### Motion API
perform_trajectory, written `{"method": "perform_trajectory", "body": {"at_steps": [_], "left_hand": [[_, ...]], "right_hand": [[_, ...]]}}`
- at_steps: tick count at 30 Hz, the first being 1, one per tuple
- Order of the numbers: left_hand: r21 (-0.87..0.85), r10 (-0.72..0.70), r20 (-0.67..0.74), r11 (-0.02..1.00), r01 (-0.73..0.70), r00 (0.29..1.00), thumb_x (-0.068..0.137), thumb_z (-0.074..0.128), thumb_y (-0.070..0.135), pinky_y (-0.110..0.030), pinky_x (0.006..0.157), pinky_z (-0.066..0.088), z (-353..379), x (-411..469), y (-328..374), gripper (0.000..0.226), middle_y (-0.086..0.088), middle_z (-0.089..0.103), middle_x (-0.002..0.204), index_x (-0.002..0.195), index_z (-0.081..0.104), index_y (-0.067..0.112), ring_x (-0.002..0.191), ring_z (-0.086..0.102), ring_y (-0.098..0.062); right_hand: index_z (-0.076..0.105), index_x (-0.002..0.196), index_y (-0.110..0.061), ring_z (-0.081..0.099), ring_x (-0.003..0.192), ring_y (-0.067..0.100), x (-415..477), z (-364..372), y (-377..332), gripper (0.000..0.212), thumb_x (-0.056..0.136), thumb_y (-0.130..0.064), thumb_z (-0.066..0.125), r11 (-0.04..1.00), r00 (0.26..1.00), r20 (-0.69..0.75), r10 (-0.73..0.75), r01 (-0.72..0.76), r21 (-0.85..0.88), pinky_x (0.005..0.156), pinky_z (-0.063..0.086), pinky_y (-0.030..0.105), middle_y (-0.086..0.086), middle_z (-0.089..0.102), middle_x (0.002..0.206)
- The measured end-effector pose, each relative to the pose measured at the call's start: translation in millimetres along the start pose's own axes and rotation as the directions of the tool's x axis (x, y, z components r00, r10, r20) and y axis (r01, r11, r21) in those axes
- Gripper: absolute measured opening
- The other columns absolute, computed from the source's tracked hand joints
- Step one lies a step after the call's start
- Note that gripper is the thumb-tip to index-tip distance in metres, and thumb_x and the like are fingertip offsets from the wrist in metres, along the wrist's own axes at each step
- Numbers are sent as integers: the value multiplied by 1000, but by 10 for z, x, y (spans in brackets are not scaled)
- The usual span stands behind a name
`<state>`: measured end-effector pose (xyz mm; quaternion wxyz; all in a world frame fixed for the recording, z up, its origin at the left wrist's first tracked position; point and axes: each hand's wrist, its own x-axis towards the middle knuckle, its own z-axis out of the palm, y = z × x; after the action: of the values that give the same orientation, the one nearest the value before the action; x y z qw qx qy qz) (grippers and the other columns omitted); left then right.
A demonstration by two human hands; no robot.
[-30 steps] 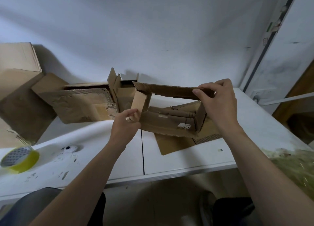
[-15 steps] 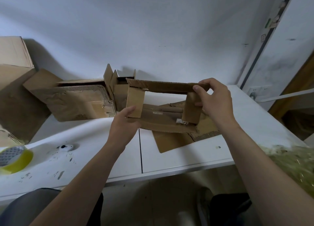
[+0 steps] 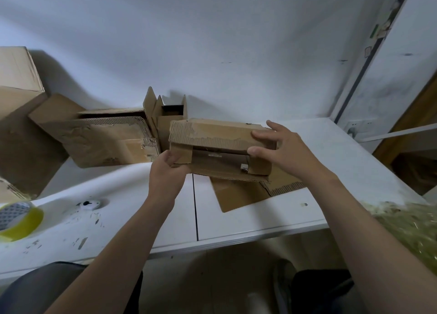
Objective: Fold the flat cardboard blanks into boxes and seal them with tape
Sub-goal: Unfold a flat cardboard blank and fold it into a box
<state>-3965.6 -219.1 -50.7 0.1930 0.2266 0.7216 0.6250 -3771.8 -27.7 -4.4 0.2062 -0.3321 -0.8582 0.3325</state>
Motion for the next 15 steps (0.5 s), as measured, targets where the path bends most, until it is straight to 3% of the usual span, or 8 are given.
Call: {"method": "perform_trajectory", "body": {"at_steps": [3,6,7,9,10,12,15], "left_hand": [[-69,-32,-16,997,31,999,87,66,-6,-20,78,46,-5,39,-51,39,21,70,107,94,63,32,98,64,-3],[-129,-40,-52,991,33,998,90,69,-2,-32,92,47,12,38,-31,40,21,65,99,93,58,37,98,61,-6],[-142,-44,-63,989,35,997,90,69,-1,-32,92,48,21,46,-35,40,19,64,98,97,59,37,98,61,-7],[-151,-40,-84,988,27,996,89,68,-2,-25,86,51,25,81,-39,43,11,64,108,124,60,23,101,62,-10],[-124,-21,-97,992,9,995,89,68,-3,-20,80,51,29,92,-31,53,7,63,114,136,54,17,100,63,-9],[15,74,-132,997,-73,988,90,65,-4,-14,70,52,22,156,-79,55,5,63,116,139,51,15,96,63,-7],[219,210,-157,960,-173,965,90,63,-5,-20,83,56,29,294,-201,47,8,60,110,131,57,16,101,63,-12]], "right_hand": [[62,132,-43,37,141,14,72,74,86,48,87,-34,78,997,994,-81,-69,65,-45,112,32,28,-10,41,154],[67,125,-40,48,122,11,160,154,158,43,89,-19,77,995,984,-152,-96,89,-51,103,40,21,-11,51,132],[69,120,-40,50,115,9,176,174,180,40,89,-16,76,994,980,-170,-101,94,-49,101,42,21,-12,51,126],[71,110,-40,50,108,7,199,207,240,36,88,-12,76,993,974,-195,-111,103,-52,98,44,21,-13,52,119],[71,107,-40,51,106,6,206,216,262,35,88,-11,76,992,971,-204,-122,112,-62,97,44,21,-13,52,118],[71,104,-39,53,106,7,219,217,287,32,88,-12,77,988,964,-222,-149,136,-71,95,45,20,-13,54,117],[72,101,-38,55,104,7,244,202,309,31,86,-11,78,986,949,-267,-169,166,-34,95,47,22,-13,57,115]]}}
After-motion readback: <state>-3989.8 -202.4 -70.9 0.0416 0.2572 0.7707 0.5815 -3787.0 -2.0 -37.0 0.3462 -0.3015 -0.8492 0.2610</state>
